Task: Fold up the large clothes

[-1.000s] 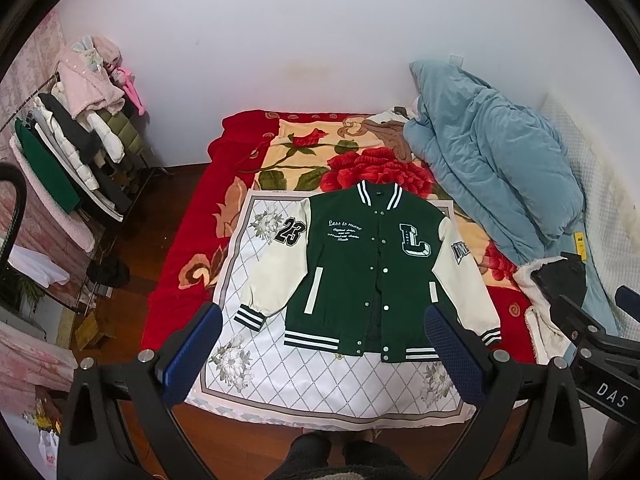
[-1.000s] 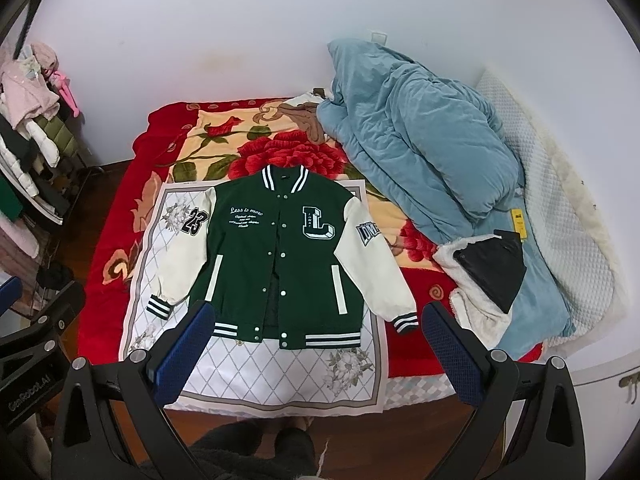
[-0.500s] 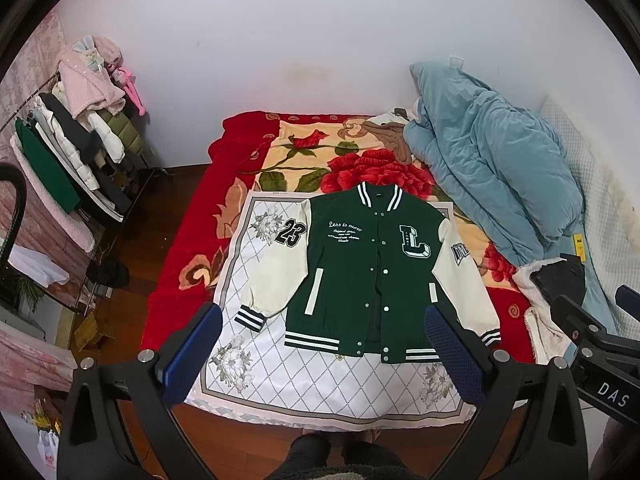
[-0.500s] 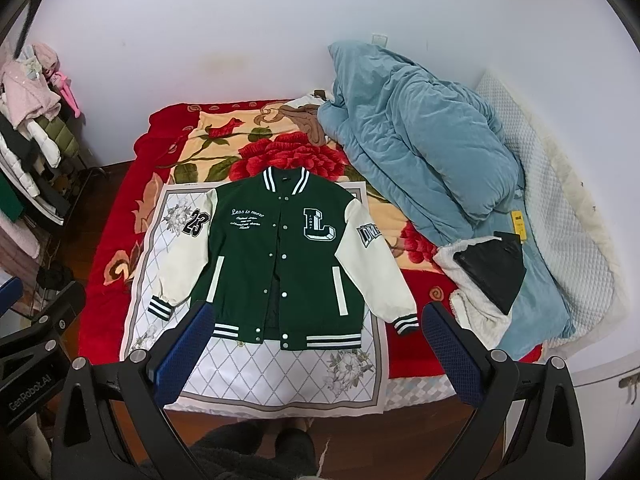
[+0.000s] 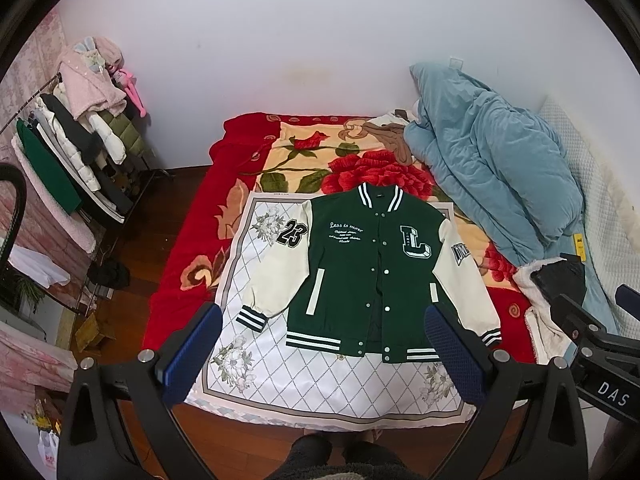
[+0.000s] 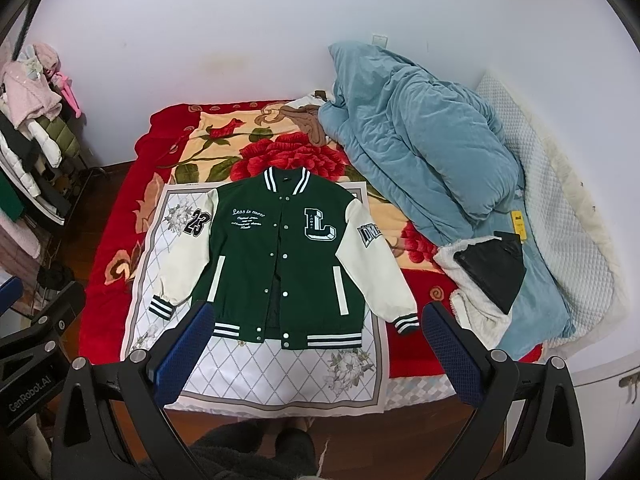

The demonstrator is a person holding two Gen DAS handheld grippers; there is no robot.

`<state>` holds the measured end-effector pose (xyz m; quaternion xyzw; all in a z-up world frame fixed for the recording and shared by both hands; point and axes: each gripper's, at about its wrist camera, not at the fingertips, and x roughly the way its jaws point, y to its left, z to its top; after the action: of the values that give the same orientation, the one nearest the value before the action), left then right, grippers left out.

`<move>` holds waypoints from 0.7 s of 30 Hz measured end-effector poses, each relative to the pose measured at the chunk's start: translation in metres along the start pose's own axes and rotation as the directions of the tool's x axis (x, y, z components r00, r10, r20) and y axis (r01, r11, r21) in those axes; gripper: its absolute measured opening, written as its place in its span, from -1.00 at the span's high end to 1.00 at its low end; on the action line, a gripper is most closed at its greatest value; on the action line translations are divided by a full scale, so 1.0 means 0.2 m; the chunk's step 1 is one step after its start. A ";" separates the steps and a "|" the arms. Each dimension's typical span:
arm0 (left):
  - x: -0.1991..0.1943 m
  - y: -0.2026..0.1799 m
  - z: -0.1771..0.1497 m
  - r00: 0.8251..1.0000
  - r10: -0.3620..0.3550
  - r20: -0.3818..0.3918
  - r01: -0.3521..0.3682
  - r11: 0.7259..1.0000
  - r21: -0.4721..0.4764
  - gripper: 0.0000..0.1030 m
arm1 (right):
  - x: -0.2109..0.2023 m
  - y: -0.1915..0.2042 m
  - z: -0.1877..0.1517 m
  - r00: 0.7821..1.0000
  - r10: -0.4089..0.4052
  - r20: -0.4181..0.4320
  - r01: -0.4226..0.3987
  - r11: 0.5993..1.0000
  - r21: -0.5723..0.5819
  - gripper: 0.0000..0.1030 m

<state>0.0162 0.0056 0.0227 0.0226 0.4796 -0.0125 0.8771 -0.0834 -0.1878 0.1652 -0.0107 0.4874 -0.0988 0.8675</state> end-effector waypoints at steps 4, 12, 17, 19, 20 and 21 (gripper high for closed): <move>0.00 0.00 0.01 1.000 0.000 0.001 0.000 1.000 0.000 -1.00 | 0.00 0.01 0.01 1.000 0.000 0.001 0.000 1.000 0.003 -1.00; 0.00 0.00 0.00 1.000 0.000 0.002 0.000 1.000 -0.001 -1.00 | 0.00 0.00 0.00 1.000 0.001 0.001 -0.001 1.000 0.002 -1.00; 0.00 -0.01 -0.01 1.000 0.000 0.004 0.000 1.000 0.002 -1.00 | 0.00 -0.01 -0.01 1.000 0.003 0.001 -0.003 1.000 0.003 -1.00; 0.00 -0.01 -0.01 1.000 -0.003 0.002 0.003 1.000 0.001 -1.00 | 0.00 0.00 -0.01 1.000 0.000 0.002 0.000 1.000 0.007 -1.00; 0.00 -0.01 -0.02 1.000 0.000 0.005 0.000 1.000 0.001 -1.00 | 0.00 0.00 0.00 1.000 -0.001 0.003 0.001 1.000 0.010 -1.00; 0.00 -0.01 -0.02 1.000 -0.001 0.007 0.001 1.000 0.000 -1.00 | 0.00 0.01 0.01 1.000 -0.003 0.003 0.003 1.000 0.019 -1.00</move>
<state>0.0118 0.0038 0.0206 0.0225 0.4766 -0.0129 0.8787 -0.0811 -0.1863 0.1654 -0.0033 0.4853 -0.1046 0.8680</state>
